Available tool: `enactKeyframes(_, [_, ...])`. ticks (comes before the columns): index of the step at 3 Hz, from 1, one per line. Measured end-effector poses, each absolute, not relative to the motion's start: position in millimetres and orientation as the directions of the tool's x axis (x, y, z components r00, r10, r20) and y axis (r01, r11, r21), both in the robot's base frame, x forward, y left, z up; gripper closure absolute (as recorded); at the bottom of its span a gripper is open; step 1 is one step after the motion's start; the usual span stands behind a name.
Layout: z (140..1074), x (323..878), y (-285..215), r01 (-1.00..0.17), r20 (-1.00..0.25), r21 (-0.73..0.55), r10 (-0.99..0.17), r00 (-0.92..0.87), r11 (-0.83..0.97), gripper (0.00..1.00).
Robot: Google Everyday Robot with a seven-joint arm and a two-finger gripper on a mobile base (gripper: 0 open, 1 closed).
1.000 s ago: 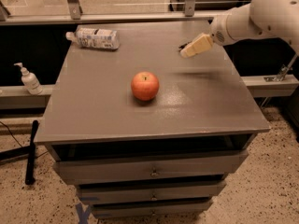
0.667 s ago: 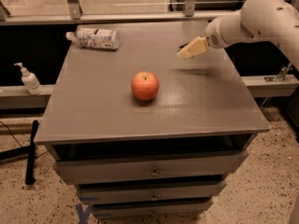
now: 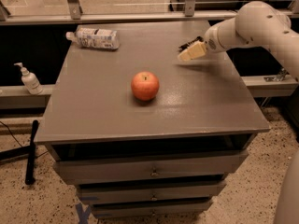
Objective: Pick rxbar chocolate
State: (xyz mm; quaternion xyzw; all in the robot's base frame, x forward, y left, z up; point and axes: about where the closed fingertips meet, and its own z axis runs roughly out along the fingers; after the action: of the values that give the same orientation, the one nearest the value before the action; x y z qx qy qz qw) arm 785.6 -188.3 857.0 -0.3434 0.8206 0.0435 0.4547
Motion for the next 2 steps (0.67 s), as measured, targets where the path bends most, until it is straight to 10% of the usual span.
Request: enactKeyframes(2, [847.7, 805.0, -188.9, -0.577, -0.798, -0.202, -0.475, -0.371, 0.791, 0.00])
